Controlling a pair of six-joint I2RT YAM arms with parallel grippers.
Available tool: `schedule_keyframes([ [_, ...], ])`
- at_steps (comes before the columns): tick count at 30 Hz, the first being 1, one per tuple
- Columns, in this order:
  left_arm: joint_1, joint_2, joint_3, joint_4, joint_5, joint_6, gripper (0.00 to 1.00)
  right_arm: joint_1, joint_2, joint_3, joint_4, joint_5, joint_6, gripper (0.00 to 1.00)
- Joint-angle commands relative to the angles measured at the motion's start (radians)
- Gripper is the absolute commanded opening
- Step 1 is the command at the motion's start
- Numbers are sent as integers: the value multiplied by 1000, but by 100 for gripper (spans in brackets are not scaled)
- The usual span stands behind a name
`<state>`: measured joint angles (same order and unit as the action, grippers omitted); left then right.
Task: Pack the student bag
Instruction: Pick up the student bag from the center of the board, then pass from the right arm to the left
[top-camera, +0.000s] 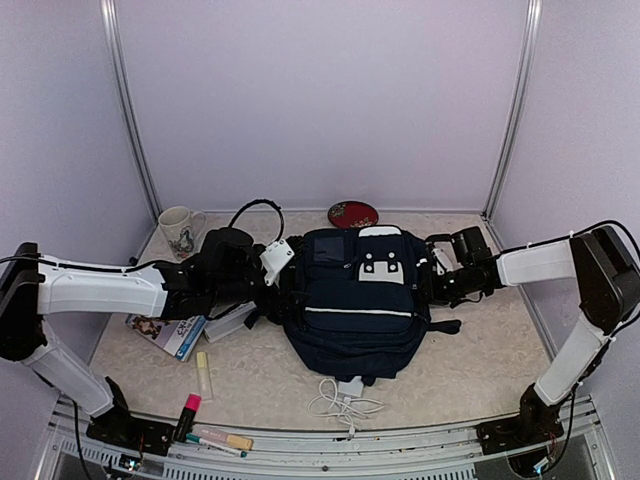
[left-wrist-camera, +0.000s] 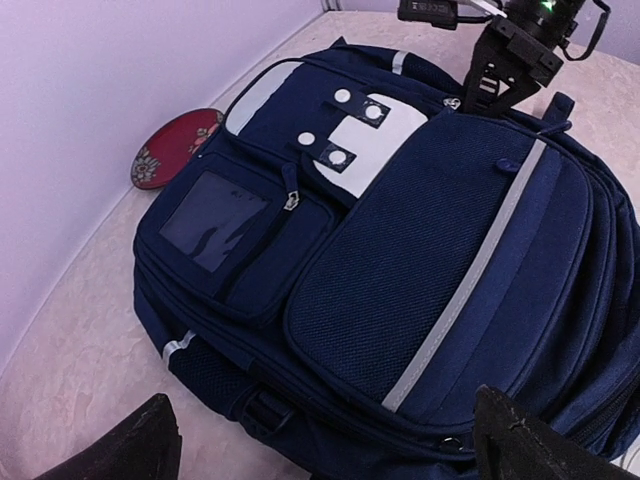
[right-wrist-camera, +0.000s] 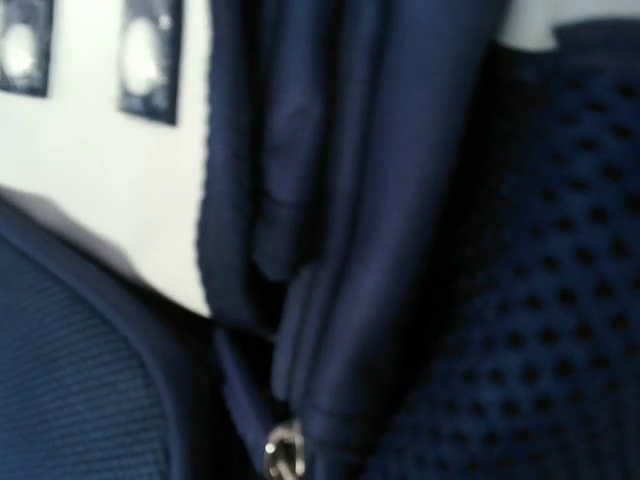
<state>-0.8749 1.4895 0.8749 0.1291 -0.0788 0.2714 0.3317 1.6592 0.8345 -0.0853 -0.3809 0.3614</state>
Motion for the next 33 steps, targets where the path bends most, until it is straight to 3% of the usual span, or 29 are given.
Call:
schedule_keyframes([
  [1,-6,-27,7,-3,110,9,99,10,-124,27,13,-142,-5,0],
  [9,-117,-11,97,0,140,96,99,55,-327,115,62,-296,-7,0],
  [17,-169,7,242,-70,203,135,99,76,-329,287,1,-406,-110,0],
  [24,-162,-129,253,-58,147,136,99,78,-241,581,-231,-409,-328,0],
  [29,-148,-200,256,-103,37,159,99,79,-192,773,-395,-509,-512,0],
  [33,-142,-224,301,-192,0,176,99,88,-171,815,-515,-510,-648,0],
])
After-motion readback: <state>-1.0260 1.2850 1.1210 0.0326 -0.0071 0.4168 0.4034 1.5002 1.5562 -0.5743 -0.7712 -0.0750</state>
